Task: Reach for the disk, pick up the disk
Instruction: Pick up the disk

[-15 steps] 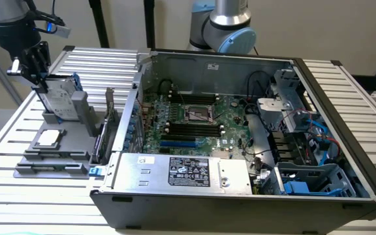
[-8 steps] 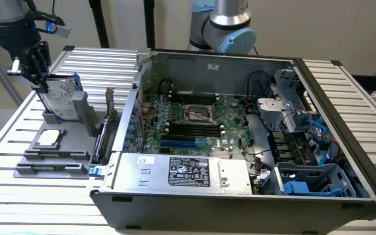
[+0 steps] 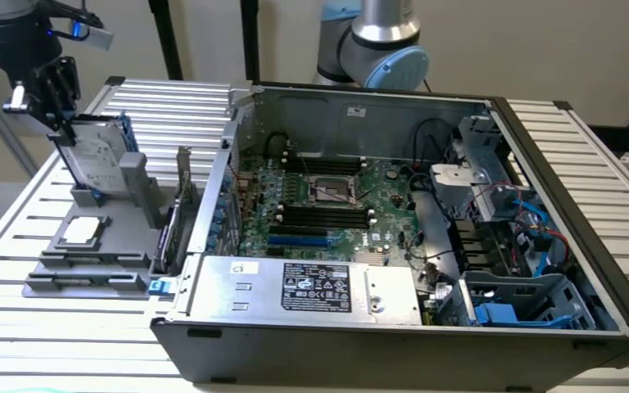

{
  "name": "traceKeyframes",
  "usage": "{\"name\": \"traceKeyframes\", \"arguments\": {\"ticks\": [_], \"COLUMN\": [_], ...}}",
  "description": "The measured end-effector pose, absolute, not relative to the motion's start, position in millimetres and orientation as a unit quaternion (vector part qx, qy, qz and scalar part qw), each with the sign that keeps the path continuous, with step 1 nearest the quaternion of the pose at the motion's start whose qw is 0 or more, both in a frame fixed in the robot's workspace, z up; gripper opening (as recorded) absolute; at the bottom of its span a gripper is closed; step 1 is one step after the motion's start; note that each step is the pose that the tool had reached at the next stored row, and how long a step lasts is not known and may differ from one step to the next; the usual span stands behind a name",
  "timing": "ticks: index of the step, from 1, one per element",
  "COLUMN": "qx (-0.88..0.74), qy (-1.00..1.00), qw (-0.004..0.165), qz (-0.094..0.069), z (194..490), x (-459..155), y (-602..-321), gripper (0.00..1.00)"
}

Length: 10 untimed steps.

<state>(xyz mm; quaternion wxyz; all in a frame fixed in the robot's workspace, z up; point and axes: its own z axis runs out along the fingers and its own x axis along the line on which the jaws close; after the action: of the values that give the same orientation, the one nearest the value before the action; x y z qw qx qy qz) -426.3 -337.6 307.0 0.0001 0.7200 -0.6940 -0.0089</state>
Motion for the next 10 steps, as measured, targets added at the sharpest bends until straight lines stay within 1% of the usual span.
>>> {"name": "traceKeyframes", "arguments": {"ticks": [10], "qx": [0.72], "qy": [-0.694], "qw": [0.0], "qz": [-0.009], "z": [352.6], "x": [-426.3], "y": [-337.6], "gripper": [0.33]}}
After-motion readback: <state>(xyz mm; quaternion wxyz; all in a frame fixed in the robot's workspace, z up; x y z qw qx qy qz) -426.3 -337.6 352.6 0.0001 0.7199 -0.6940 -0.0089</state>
